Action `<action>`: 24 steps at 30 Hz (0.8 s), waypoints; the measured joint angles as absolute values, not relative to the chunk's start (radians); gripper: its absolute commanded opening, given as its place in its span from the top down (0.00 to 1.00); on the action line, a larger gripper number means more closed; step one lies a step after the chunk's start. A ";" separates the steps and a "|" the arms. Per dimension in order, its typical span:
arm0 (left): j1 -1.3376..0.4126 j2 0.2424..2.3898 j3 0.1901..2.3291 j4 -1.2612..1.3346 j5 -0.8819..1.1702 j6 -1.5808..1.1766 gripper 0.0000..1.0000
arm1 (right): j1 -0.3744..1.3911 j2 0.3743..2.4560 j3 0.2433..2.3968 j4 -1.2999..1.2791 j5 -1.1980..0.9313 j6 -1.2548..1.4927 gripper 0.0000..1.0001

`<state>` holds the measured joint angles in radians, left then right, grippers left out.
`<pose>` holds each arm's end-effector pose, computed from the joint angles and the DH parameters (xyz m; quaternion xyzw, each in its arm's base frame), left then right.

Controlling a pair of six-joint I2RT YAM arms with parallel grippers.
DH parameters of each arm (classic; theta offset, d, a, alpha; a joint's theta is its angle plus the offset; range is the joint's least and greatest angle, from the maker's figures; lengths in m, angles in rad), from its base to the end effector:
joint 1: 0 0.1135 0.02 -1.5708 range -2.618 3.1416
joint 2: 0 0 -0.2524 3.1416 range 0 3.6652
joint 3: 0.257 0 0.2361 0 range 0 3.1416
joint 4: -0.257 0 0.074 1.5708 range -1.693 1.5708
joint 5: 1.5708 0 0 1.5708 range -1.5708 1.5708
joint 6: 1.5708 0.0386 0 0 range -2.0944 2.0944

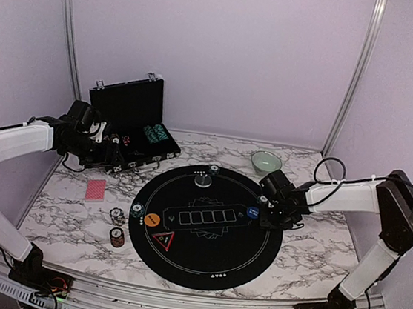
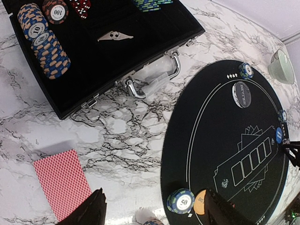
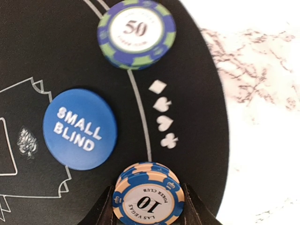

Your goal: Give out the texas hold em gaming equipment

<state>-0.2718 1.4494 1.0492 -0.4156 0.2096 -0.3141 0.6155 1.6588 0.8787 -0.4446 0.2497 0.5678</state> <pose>0.2865 -0.0882 0.2490 0.0190 0.9251 -0.1990 0.3229 0.2378 0.1565 0.1422 -0.0019 0.9776 -0.0065 0.2102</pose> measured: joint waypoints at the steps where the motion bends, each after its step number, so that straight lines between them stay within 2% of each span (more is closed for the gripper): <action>1: -0.272 1.449 1.049 -0.416 0.209 -0.314 0.28 | 0.611 1.659 0.879 -0.443 0.250 0.566 0.68; 24: -0.272 1.454 1.049 -0.416 0.209 -0.314 0.28 | 0.523 1.705 0.918 -0.399 0.252 0.473 0.67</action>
